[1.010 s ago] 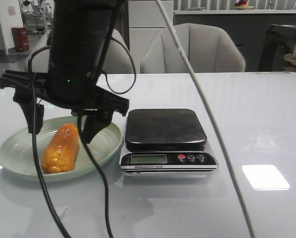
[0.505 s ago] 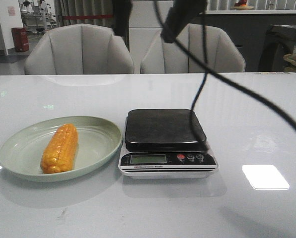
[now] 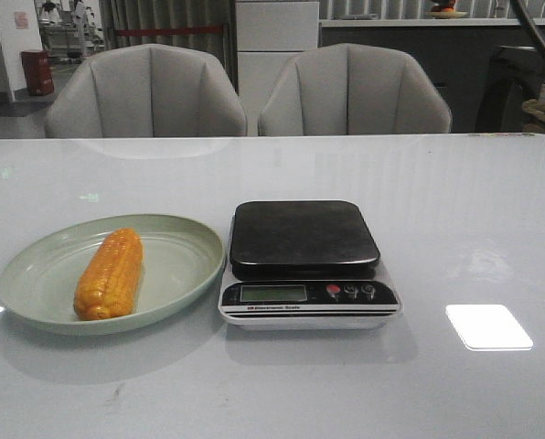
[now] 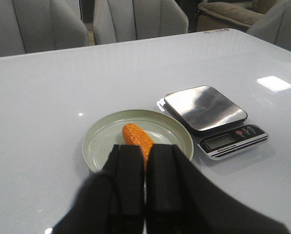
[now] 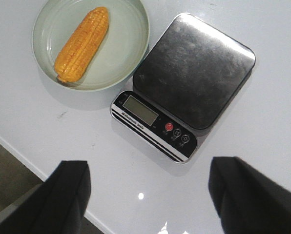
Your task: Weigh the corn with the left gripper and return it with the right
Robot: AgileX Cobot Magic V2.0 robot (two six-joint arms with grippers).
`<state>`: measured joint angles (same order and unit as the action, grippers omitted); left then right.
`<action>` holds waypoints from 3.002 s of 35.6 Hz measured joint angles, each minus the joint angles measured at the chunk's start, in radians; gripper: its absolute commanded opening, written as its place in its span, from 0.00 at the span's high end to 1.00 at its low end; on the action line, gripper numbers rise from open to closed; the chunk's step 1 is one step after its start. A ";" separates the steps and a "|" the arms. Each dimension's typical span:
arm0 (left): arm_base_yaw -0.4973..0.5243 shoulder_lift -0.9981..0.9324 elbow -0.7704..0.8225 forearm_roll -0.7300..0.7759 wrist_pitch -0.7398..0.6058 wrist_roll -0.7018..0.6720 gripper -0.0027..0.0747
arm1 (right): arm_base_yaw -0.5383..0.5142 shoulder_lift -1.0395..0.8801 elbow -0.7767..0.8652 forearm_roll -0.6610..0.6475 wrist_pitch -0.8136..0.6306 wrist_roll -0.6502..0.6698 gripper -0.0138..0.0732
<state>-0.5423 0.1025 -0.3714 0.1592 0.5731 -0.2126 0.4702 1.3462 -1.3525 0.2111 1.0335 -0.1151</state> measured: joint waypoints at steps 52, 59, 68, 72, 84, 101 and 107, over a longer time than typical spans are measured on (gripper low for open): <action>0.000 0.000 0.000 0.000 0.000 0.000 0.81 | 0.000 -1.295 1.218 0.004 -0.870 -0.004 0.71; 0.000 0.000 0.000 0.000 0.000 0.000 0.81 | 0.000 -1.295 1.218 0.008 -0.863 -0.004 0.63; 0.000 0.000 0.000 0.000 0.000 0.000 0.81 | 0.000 -1.295 1.218 0.008 -0.863 -0.004 0.63; 0.000 0.000 0.000 0.000 0.000 0.000 0.81 | 0.000 -1.295 1.218 0.008 -0.863 -0.004 0.63; 0.012 0.000 0.021 0.000 0.000 0.000 0.81 | 0.000 -1.295 1.218 0.008 -0.863 -0.004 0.63; 0.440 -0.102 0.355 0.001 -0.399 0.039 0.81 | 0.000 -1.295 1.218 0.008 -0.862 -0.004 0.63; 0.487 -0.107 0.378 0.001 -0.464 0.039 0.81 | 0.000 -1.295 1.218 0.008 -0.861 -0.004 0.63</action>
<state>-0.0553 -0.0048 0.0063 0.1599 0.1089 -0.1734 0.4702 0.0513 -0.1345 0.2196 0.1723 -0.1191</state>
